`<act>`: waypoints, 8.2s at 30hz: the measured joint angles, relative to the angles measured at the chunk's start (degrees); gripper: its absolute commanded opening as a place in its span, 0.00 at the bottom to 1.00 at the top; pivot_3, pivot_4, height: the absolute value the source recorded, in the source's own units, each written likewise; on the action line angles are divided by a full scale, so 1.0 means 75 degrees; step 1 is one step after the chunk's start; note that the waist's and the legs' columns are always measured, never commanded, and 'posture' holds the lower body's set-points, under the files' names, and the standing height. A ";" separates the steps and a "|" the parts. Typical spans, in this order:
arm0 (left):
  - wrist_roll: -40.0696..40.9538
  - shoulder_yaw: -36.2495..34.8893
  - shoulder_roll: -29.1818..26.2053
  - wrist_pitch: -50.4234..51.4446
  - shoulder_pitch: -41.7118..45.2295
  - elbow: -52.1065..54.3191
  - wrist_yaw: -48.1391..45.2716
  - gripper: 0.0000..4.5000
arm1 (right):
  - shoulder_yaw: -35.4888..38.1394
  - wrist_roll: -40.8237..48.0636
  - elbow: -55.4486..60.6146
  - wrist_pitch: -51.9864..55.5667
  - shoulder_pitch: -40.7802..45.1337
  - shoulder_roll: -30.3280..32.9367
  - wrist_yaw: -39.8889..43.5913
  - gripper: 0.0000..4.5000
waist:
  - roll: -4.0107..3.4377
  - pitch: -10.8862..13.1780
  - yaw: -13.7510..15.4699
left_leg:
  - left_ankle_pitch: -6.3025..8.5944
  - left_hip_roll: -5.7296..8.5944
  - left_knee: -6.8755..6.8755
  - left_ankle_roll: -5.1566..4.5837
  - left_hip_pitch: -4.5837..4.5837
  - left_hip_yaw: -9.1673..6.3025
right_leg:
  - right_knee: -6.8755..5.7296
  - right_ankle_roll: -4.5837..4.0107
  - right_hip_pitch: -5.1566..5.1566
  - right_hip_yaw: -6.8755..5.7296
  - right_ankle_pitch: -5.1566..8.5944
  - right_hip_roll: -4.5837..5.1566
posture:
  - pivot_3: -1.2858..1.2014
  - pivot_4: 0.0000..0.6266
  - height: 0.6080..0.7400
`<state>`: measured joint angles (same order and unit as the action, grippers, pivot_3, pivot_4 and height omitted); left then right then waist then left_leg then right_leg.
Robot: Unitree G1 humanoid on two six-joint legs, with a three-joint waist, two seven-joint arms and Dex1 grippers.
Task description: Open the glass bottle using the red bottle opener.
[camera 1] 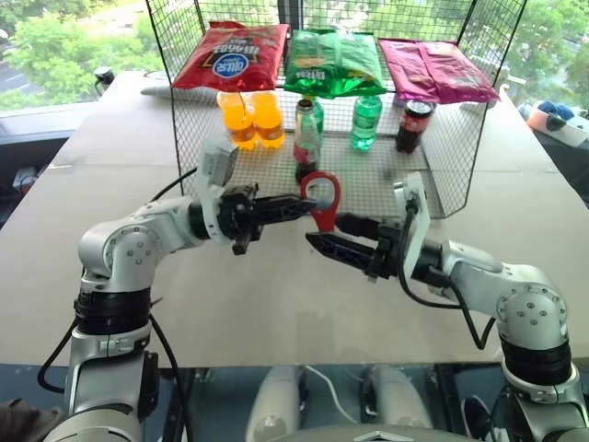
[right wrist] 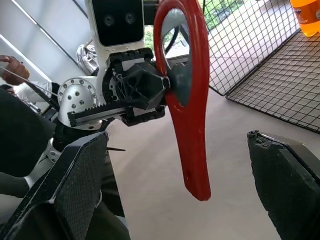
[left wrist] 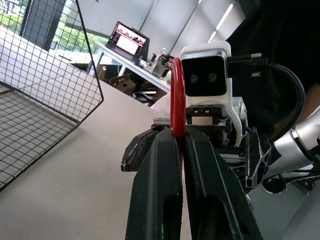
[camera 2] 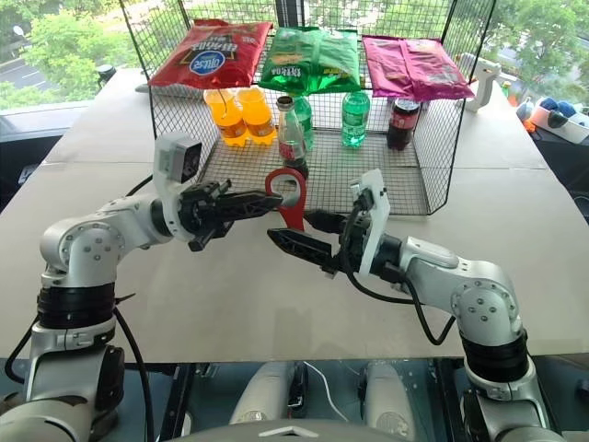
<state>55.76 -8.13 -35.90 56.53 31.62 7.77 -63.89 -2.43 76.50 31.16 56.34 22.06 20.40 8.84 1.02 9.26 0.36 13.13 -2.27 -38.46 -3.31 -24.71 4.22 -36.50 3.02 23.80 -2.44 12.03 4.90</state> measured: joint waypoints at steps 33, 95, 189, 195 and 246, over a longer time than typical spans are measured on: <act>-0.2337 -0.0187 0.0457 -0.2122 -0.0834 0.0696 0.2750 0.77 | -0.1470 -0.5798 0.1657 -0.1097 -0.0269 0.3148 -0.0551 0.00 | -0.0014 0.0009 0.0081 | 0.0001 0.0007 0.0020 0.0002 -0.0019 0.0004 | 0.0042 -0.0002 0.0014 -0.0001 0.0002 0.0014 | 0.52 0.24 1.00; -0.6434 0.1069 0.2759 -0.6874 0.3876 -0.7363 0.3702 0.50 | -0.1268 -1.0944 0.3215 -0.0368 -0.2013 0.1952 -0.0001 0.00 | 0.0003 0.0014 0.0061 | 0.0001 0.0016 0.0018 0.0000 -0.0031 0.0002 | 0.0072 0.0038 0.0000 -0.0021 -0.0016 -0.0003 | 0.52 0.24 1.00; -0.3834 0.1651 0.1118 -0.4355 -0.0083 0.0030 0.0750 0.38 | -0.2306 -1.2482 0.1407 -0.3835 -0.1234 0.1116 0.1170 0.00 | -0.0002 0.0011 0.0043 | -0.0014 0.0013 0.0006 0.0025 -0.0006 0.0005 | 0.0036 0.0013 -0.0004 -0.0010 0.0000 -0.0005 | 0.52 0.24 1.00; -0.3819 0.1679 0.1123 -0.4367 -0.0070 0.0026 0.0814 0.38 | -0.2673 -1.3706 0.0227 -0.5608 -0.0974 0.0986 0.0539 0.00 | -0.0001 0.0010 0.0043 | -0.0020 0.0013 0.0005 0.0036 -0.0006 0.0005 | 0.0032 0.0031 -0.0004 -0.0010 0.0013 -0.0006 | 0.52 0.24 1.00; -0.3817 0.1777 0.0880 -0.4440 -0.0037 0.0018 0.0700 0.38 | -0.2197 -1.5279 -0.0186 -0.6875 -0.0691 0.0736 0.2045 0.00 | 0.0002 0.0002 0.0051 | -0.0014 0.0012 0.0002 0.0024 0.0012 0.0006 | 0.0001 0.0024 -0.0005 -0.0001 0.0017 -0.0004 | 0.52 0.24 1.00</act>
<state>27.13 5.20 -29.30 23.23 31.34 7.91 -58.64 -18.91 -38.10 29.76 4.78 16.88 25.92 24.18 1.04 9.28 0.74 13.02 -2.17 -38.45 -3.13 -24.62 4.27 -36.49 3.20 23.77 -2.44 12.16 4.87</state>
